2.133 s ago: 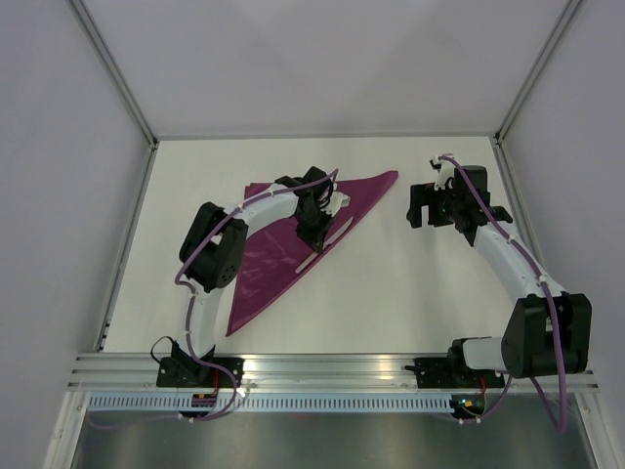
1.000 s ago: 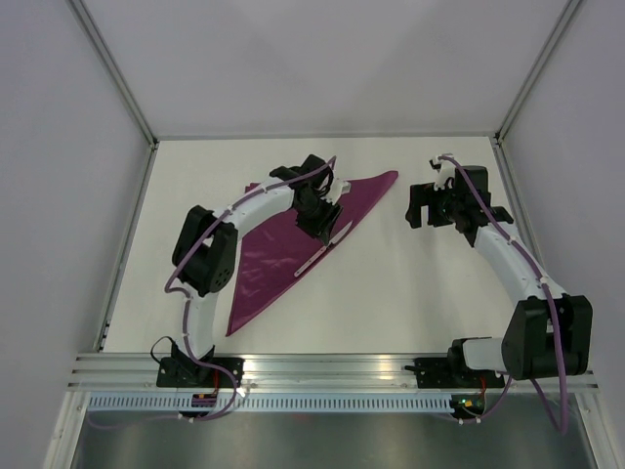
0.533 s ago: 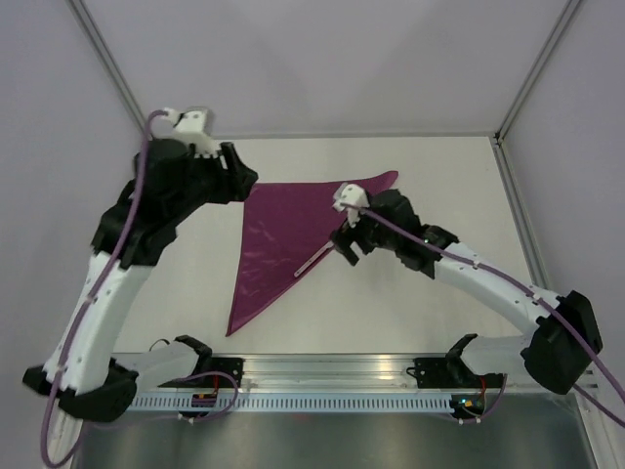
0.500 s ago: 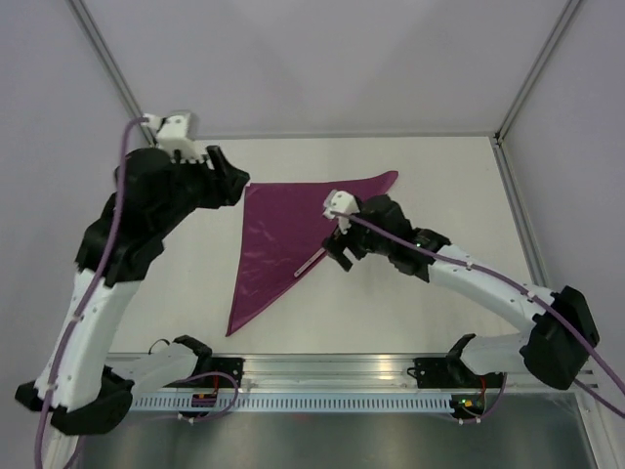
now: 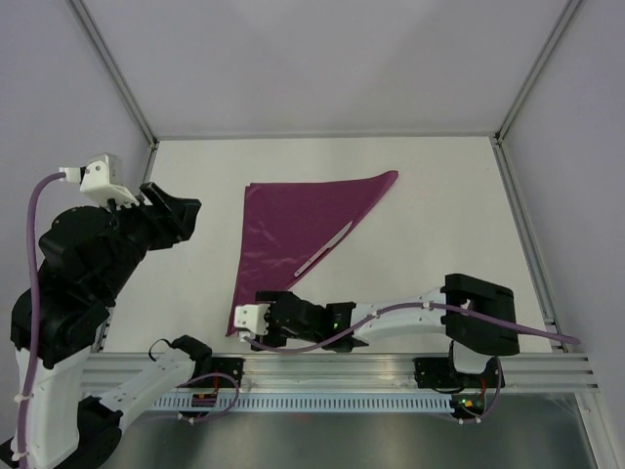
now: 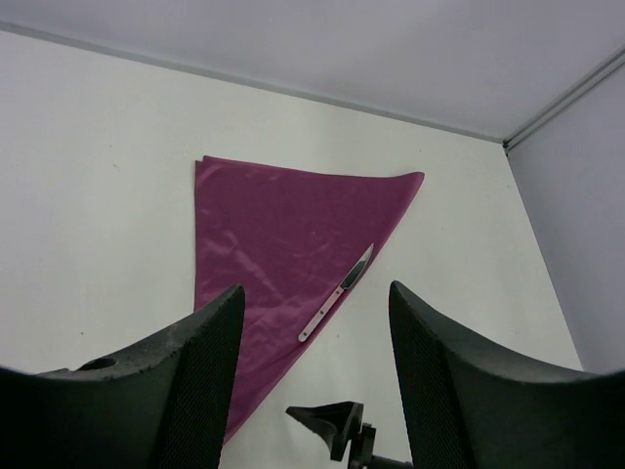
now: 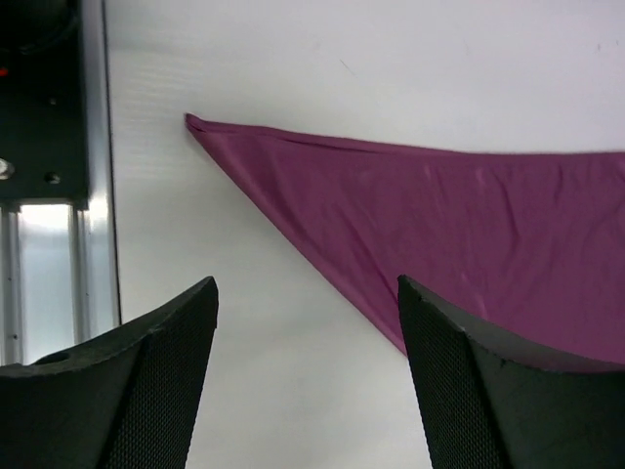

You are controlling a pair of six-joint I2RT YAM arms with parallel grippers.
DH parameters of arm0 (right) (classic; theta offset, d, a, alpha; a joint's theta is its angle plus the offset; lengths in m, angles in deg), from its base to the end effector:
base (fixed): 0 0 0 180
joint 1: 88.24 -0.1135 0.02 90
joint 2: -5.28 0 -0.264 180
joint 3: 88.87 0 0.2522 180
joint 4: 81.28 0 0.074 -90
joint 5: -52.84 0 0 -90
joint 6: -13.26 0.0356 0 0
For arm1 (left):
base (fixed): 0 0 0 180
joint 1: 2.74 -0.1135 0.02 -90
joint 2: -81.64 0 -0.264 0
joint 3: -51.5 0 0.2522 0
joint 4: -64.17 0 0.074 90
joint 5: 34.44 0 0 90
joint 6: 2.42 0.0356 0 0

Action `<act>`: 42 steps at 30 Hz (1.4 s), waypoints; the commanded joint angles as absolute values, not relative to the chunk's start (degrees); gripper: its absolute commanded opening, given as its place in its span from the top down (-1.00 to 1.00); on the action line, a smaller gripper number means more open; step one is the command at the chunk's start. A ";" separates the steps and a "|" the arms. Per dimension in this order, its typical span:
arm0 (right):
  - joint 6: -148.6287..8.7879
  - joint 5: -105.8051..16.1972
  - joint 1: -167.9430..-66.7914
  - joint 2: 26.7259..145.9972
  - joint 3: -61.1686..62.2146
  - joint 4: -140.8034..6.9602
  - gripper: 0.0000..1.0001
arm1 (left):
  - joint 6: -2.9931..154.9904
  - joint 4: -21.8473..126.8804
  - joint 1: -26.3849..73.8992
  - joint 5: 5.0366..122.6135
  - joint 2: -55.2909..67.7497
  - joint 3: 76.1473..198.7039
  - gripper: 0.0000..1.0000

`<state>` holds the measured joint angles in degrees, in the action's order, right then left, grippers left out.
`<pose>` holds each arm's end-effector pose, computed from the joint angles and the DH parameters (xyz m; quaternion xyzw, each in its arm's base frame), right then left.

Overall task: Fold the napkin, place the utensils inside, and roll it up
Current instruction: Fold the napkin at the center of the board.

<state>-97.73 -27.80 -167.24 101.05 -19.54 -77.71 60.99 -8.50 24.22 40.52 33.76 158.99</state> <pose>0.0757 0.3590 0.2093 -0.6350 0.5861 0.1798 0.4700 0.0720 -0.0263 0.5024 -0.0789 0.7765 -0.1864 0.5968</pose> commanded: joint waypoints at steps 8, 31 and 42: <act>-103.80 -21.78 -173.23 114.87 -15.61 -94.75 -0.40 | 58.40 -11.37 24.06 37.55 38.83 156.93 -0.29; -108.99 -18.88 -175.43 127.00 -12.88 -106.09 -0.06 | 58.40 -11.64 24.06 37.37 38.83 153.85 -0.28; -109.08 -21.78 -174.64 128.50 -11.92 -105.14 0.41 | 58.66 -11.55 24.06 37.37 39.01 152.01 -0.28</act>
